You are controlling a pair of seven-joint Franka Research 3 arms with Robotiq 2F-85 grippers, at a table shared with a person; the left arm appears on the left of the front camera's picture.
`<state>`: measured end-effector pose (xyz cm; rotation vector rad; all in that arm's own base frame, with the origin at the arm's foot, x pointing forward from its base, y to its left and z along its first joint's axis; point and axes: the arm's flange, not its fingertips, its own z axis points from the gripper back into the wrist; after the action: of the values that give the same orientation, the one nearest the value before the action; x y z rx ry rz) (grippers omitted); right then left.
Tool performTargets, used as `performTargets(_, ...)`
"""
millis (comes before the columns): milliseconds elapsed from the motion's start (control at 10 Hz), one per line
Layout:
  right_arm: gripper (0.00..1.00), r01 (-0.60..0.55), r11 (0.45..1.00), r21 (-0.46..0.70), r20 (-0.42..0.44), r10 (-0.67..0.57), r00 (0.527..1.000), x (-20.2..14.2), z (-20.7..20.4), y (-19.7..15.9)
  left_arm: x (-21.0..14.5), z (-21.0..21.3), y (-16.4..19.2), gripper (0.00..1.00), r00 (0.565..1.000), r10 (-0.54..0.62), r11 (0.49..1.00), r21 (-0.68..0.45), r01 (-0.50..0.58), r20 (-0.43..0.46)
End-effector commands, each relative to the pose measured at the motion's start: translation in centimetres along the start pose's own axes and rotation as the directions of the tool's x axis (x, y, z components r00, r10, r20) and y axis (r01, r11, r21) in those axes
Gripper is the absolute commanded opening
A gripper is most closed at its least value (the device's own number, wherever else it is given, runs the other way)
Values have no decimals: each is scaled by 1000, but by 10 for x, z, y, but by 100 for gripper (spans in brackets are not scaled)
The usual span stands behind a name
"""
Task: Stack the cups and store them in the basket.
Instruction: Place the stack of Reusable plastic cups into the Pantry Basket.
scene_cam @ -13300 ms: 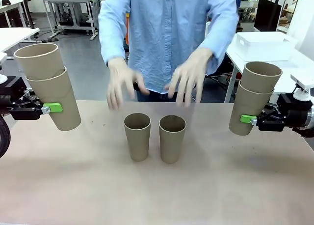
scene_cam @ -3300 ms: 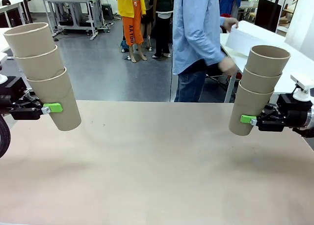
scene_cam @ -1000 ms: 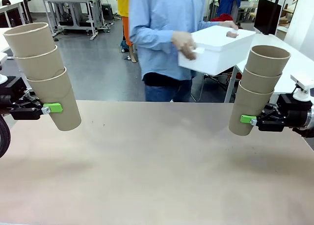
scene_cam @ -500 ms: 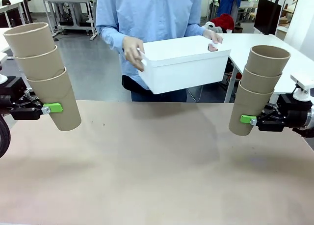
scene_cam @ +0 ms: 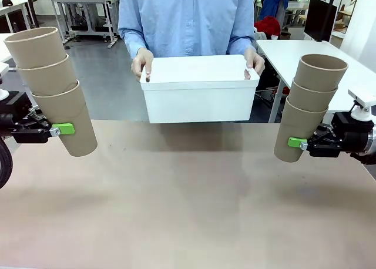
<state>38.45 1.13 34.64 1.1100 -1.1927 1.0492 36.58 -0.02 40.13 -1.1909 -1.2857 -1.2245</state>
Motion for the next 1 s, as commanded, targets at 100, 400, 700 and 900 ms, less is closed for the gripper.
performTargets(100,84,-13,1000,-2,2,13,1000,3,0,0,4,2,-3,85,1000,-7,1000,-5,7,6)
performTargets(400,84,-13,1000,-2,2,13,1000,3,0,0,4,2,-3,85,1000,-7,1000,-5,7,6)
performTargets(700,84,-13,1000,-2,2,13,1000,3,0,0,4,2,-3,85,1000,-7,1000,-5,7,6)
performTargets(900,84,-13,1000,-2,2,13,1000,3,0,0,4,2,-3,85,1000,-7,1000,-5,7,6)
